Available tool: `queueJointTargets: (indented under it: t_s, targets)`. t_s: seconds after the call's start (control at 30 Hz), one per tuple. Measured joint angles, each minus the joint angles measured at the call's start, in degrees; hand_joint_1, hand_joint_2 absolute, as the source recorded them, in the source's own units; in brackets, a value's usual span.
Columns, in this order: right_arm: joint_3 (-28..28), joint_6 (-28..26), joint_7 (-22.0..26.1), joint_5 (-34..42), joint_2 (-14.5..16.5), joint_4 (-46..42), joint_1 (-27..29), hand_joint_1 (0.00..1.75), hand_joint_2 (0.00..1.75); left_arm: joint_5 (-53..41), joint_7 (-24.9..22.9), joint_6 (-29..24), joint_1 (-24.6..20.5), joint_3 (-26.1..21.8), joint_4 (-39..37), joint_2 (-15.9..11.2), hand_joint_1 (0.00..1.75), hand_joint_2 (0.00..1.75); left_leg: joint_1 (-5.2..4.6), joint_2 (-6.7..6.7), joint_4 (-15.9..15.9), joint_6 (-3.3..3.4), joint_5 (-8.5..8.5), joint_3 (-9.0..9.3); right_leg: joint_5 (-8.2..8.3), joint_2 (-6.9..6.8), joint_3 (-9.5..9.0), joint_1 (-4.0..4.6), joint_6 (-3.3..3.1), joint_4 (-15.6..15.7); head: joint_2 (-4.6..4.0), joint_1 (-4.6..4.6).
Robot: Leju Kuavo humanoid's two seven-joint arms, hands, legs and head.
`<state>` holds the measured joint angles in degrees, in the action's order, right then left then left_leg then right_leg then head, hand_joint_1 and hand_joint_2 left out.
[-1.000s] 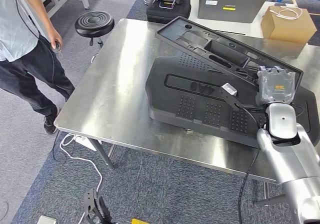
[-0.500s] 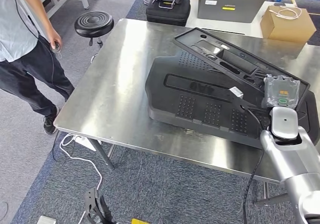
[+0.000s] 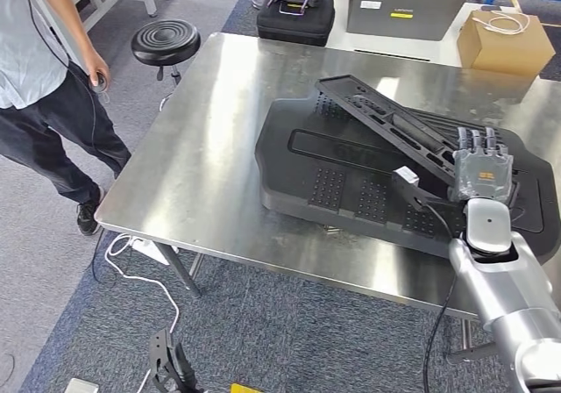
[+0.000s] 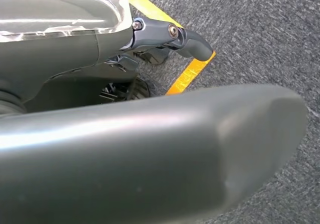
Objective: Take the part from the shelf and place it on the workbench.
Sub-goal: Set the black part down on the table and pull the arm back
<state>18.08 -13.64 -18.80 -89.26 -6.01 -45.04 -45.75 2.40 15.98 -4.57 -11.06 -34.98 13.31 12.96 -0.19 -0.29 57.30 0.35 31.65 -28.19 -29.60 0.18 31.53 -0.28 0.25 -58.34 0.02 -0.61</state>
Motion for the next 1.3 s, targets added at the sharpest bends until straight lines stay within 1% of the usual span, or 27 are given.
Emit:
queueJointTargets:
  t_s: [0.13,0.23,0.37,0.5,0.67,0.73,0.8,0.87,0.93,1.0,1.07,1.13,1.2,1.23,1.27,1.3]
  targets:
    - [0.02,-0.46,1.8,-0.11,-0.03,-0.62,0.93,0.0,0.0,0.0,0.16,-0.3,0.11,0.01,0.0,0.0,0.0,0.0,-0.01,0.0,0.0,0.0,0.0,0.0,0.0,0.0,0.0,0.0,0.0,0.0,0.0,0.0]
    - [0.1,0.58,4.1,1.04,-0.31,-2.64,1.51,0.0,0.0,0.0,0.54,-0.58,0.21,0.01,0.0,-0.01,0.0,0.0,-0.01,0.0,0.01,0.0,0.0,0.0,0.0,0.0,0.01,-0.01,0.0,0.01,0.0,0.01]
    - [0.34,3.94,6.48,3.32,-1.55,-7.11,1.97,0.0,0.0,0.0,1.27,-1.18,0.48,-0.02,0.0,-0.04,0.0,0.0,-0.01,0.0,0.01,0.0,0.0,0.0,0.0,0.0,0.01,0.0,0.0,0.01,0.0,0.0]
    - [0.38,5.14,7.02,3.97,-2.57,-10.2,2.08,0.0,0.0,0.0,1.53,-1.38,0.65,-0.04,0.0,-0.07,0.0,0.0,-0.01,0.0,0.01,0.0,0.0,0.0,0.0,0.0,0.01,0.0,0.0,0.01,0.0,0.0]
    - [0.45,5.27,7.08,4.14,-3.16,-11.91,2.26,0.0,0.0,0.0,1.54,-1.4,0.67,-0.04,0.0,-0.07,0.0,0.0,-0.01,0.0,0.01,0.0,0.0,0.01,0.0,0.0,0.0,0.0,0.0,0.01,0.0,0.0]
    - [0.6,6.19,7.38,5.14,-3.74,-13.18,2.51,0.0,0.0,0.0,1.62,-1.54,0.72,-0.07,0.0,-0.08,0.0,0.0,-0.01,0.0,0.01,0.0,0.0,0.02,0.0,-0.01,0.0,0.0,0.0,0.01,0.0,0.0]
    - [0.89,9.1,8.11,7.64,-5.29,-15.89,2.92,0.0,0.0,0.0,1.95,-1.92,0.98,-0.13,0.0,-0.15,0.0,0.0,-0.01,-0.02,0.02,0.0,0.0,0.02,0.0,-0.02,0.01,-0.01,0.0,0.01,0.0,0.0]
    - [1.26,13.7,9.0,11.31,-8.32,-20.25,3.36,0.0,0.0,0.0,2.49,-2.45,1.55,-0.36,0.0,-0.28,0.0,0.0,-0.03,-0.05,0.03,0.0,0.0,0.01,0.0,-0.05,0.02,-0.01,0.0,0.02,0.0,0.01]
    - [1.42,18.33,9.82,15.9,-12.75,-25.56,4.07,0.0,0.87,0.0,3.12,-3.03,2.29,-0.72,0.0,-0.44,0.0,0.0,-0.05,-0.08,0.05,0.02,0.02,-0.01,0.0,-0.08,0.02,-0.02,0.01,0.05,0.0,0.01]
    - [1.08,21.83,10.36,21.17,-17.72,-31.18,5.45,0.0,1.75,0.0,3.75,-3.51,3.0,-1.21,0.0,-0.59,0.0,0.0,-0.07,-0.09,0.05,0.08,0.06,-0.02,-0.01,-0.11,0.01,-0.02,0.02,0.1,0.0,0.0]
    - [-0.24,22.98,10.52,26.58,-22.98,-37.27,8.28,0.0,1.75,0.0,4.41,-3.9,3.58,-1.74,0.0,-0.71,0.0,0.0,-0.06,-0.17,0.06,0.13,0.09,-0.05,-0.03,-0.19,-0.03,-0.02,0.04,0.17,0.0,0.0]
    - [-2.81,21.41,10.49,30.49,-27.41,-43.29,12.66,0.0,1.75,0.0,4.91,-4.26,4.03,-2.11,0.0,-0.78,0.0,0.0,-0.06,-0.24,0.05,0.17,0.12,-0.09,-0.04,-0.29,-0.07,-0.02,0.06,0.22,0.0,0.0]
    - [-5.61,18.38,10.5,31.57,-29.98,-48.08,17.3,0.0,1.75,0.0,5.14,-4.43,4.25,-2.42,0.0,-0.81,0.0,0.0,-0.06,-0.21,0.04,0.21,0.15,-0.12,-0.05,-0.26,-0.07,-0.02,0.07,0.23,0.0,0.01]
    - [-7.06,15.43,10.82,31.03,-30.59,-50.16,19.83,0.0,1.75,0.0,5.21,-4.46,4.28,-2.57,0.0,-0.82,0.0,0.0,-0.04,-0.2,0.04,0.24,0.17,-0.11,-0.05,-0.23,-0.07,-0.01,0.08,0.24,0.0,0.01]
    - [-8.7,10.65,11.61,29.99,-30.53,-52.33,22.68,0.0,1.75,0.0,5.26,-4.51,4.27,-2.69,0.0,-0.82,0.0,0.0,-0.02,-0.19,0.03,0.26,0.18,-0.1,-0.06,-0.23,-0.08,-0.01,0.09,0.25,0.0,0.01]
    - [-10.52,3.73,13.05,28.58,-29.51,-54.58,25.88,0.0,1.75,0.0,5.25,-4.67,4.26,-2.79,0.0,-0.81,0.0,0.0,0.03,-0.21,0.03,0.27,0.19,-0.09,-0.07,-0.26,-0.1,0.02,0.09,0.26,0.0,0.01]
